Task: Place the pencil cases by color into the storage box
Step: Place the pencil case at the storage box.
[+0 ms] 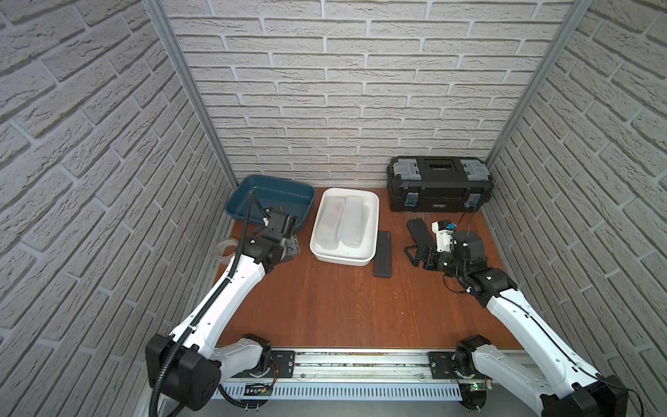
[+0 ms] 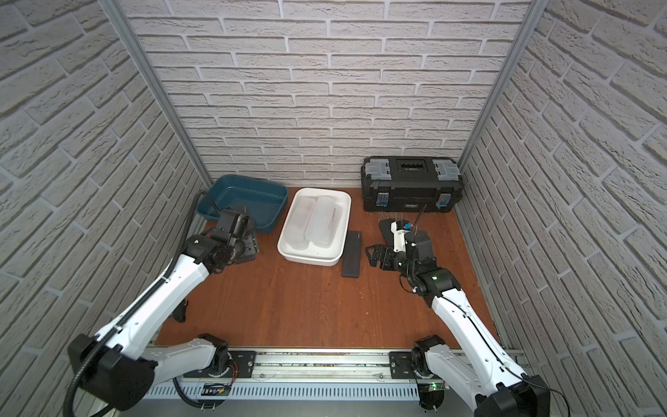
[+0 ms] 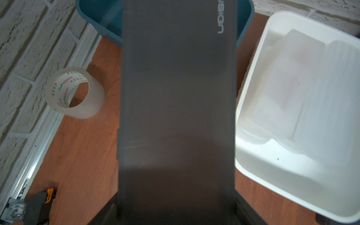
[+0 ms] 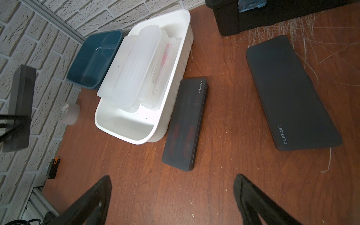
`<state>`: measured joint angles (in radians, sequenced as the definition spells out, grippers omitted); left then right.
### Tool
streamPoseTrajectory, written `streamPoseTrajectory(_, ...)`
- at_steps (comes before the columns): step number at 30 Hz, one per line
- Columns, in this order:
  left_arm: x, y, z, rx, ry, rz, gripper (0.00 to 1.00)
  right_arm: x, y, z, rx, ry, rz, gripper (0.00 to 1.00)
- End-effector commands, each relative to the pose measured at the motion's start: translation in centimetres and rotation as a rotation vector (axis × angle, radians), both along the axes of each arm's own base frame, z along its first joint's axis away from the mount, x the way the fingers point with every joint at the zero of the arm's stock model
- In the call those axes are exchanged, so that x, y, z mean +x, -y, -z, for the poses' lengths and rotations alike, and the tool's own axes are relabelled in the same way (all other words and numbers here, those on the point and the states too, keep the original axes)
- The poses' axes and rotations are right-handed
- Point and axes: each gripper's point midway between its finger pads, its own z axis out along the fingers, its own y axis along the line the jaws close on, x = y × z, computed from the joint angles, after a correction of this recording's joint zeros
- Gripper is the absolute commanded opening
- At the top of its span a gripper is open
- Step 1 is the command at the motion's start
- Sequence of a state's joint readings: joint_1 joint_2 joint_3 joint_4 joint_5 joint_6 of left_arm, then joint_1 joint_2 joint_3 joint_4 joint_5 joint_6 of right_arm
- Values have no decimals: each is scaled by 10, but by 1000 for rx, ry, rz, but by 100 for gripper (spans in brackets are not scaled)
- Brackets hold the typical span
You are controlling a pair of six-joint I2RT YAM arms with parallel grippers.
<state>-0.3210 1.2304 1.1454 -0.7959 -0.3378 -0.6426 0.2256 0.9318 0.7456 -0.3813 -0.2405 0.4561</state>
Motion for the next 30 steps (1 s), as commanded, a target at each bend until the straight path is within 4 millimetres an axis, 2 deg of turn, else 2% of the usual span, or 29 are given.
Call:
streamPoseTrajectory(1,44,-7,-12,26,43,74,60,3,-3,-2,2,26,-11,98)
streamPoseTrajectory(4,80,-22,-10,40,48,90,60,4,-2,-2,-1,27,-8,98)
streamPoseTrajectory(9,137,-42,10,-20,26,147,59,5,-1,0,-13,25,-5,98)
streamPoseTrajectory(18,216,-66,49,-75,-37,248,61,4,-6,5,-3,11,-22,97)
streamPoseTrajectory(24,246,-88,77,-113,-49,259,62,1,-7,17,-2,-8,-27,97)
streamPoseTrajectory(30,254,-105,82,-34,-54,292,61,2,-11,25,8,-19,-40,97)
